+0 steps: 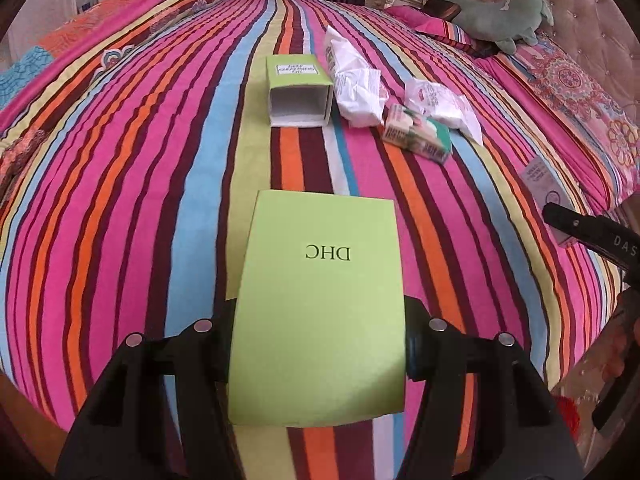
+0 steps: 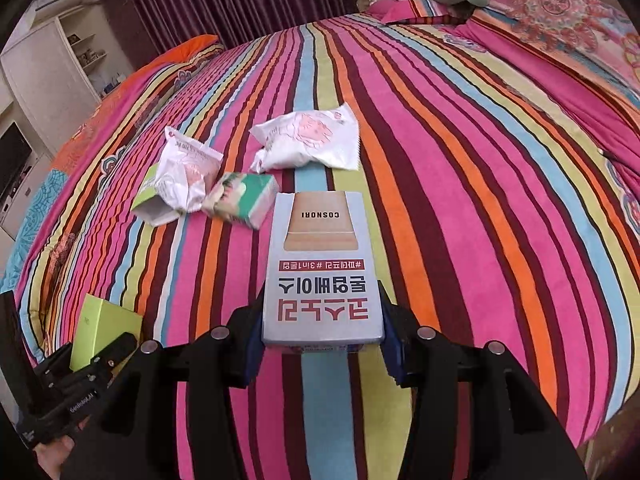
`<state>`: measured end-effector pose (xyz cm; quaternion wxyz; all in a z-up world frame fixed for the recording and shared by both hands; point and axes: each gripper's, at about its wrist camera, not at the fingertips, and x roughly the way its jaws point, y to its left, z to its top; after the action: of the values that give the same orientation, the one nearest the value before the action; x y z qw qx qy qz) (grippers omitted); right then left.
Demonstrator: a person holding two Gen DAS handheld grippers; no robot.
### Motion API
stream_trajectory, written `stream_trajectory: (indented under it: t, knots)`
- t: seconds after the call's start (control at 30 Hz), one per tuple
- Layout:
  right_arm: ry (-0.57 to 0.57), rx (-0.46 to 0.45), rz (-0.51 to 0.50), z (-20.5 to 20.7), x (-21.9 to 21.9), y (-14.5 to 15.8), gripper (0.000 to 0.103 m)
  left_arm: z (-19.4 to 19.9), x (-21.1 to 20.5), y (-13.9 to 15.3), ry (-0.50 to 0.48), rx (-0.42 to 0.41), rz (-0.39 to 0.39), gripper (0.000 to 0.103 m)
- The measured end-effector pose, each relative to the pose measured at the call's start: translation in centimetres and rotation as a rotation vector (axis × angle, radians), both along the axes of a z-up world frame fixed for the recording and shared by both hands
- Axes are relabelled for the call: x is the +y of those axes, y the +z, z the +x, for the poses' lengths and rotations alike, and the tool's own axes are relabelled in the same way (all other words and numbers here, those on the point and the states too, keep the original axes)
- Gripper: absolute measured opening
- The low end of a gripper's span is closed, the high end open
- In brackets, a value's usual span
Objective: Collect trash
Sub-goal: 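Grasp the green DHC box with the left gripper while the right gripper grasps the white COSNORI box, then carry both held boxes over the wastebasket beside the bed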
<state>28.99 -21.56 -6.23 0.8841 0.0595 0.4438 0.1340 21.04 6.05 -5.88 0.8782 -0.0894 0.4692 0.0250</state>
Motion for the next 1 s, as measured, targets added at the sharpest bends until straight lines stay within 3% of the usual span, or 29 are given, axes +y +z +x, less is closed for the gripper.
stream_trajectory:
  t: [0.7,0.9,1.0]
  knots:
    - [0.041,0.033,0.023,-13.7,-1.4,-1.9,0.046,-12.7,-1.9,-0.1,-0.102,0.011,0.023,0.057]
    - [0.064,0.090,0.016,-17.8,-1.3,-3.4,0.046,-16.6,-3.2,-2.2,-0.159,0.070,0.025,0.057]
    - [0.069,0.160,0.040,-19.5,-1.0,-5.1,0.046,-17.8,-3.6,-3.6,-0.174,0.107,0.017,0.057]
